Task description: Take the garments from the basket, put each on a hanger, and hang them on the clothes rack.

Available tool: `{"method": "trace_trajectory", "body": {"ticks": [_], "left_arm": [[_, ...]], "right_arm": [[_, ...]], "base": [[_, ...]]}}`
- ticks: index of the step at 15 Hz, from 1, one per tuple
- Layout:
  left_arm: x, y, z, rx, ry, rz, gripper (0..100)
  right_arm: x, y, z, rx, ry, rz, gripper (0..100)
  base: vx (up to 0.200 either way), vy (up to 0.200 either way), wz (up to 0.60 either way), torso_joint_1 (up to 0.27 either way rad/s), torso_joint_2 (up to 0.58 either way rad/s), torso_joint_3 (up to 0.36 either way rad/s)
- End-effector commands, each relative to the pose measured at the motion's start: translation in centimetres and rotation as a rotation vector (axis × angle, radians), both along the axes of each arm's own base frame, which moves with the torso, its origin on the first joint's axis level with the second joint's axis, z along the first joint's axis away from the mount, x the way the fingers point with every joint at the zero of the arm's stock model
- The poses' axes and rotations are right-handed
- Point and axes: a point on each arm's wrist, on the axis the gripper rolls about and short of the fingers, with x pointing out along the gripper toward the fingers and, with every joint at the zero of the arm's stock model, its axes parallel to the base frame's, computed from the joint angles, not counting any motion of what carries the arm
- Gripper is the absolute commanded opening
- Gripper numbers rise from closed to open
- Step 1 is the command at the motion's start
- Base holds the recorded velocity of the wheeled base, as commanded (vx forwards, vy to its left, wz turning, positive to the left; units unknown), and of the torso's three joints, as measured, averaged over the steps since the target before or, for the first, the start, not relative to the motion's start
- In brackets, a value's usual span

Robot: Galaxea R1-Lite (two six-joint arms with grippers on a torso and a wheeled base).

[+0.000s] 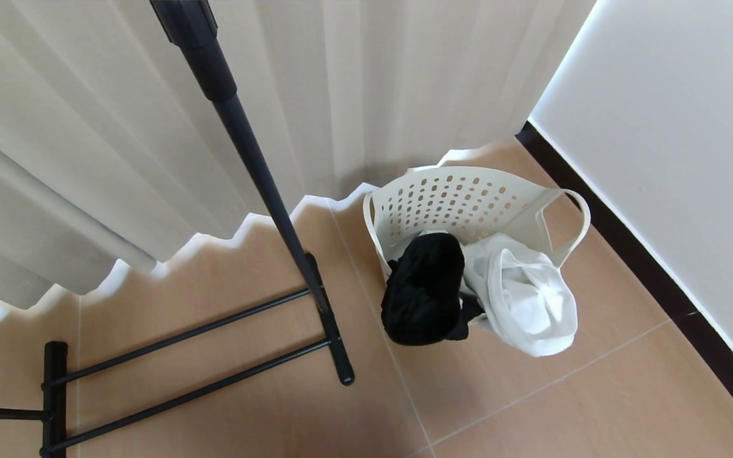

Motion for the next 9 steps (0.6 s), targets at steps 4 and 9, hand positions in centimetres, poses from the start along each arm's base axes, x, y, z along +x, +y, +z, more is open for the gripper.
{"method": "trace_trajectory", "body": {"ticks": [4, 9], "left_arm": [[0.0, 0.0, 0.0, -0.002, 0.0, 0.003, 100], [0.0, 0.0, 0.0, -0.002, 0.0, 0.003, 100]], "right_arm": [[5.5, 0.9, 2.6, 0.02, 0.374, 0.305, 100], [19.5, 4.6, 7.3, -0.209, 0.491, 0.416, 100]], "base": [[0.0, 0.0, 0.0, 0.003, 0.0, -0.091], [0.0, 0.0, 0.0, 0.0, 0.0, 0.0]]}}
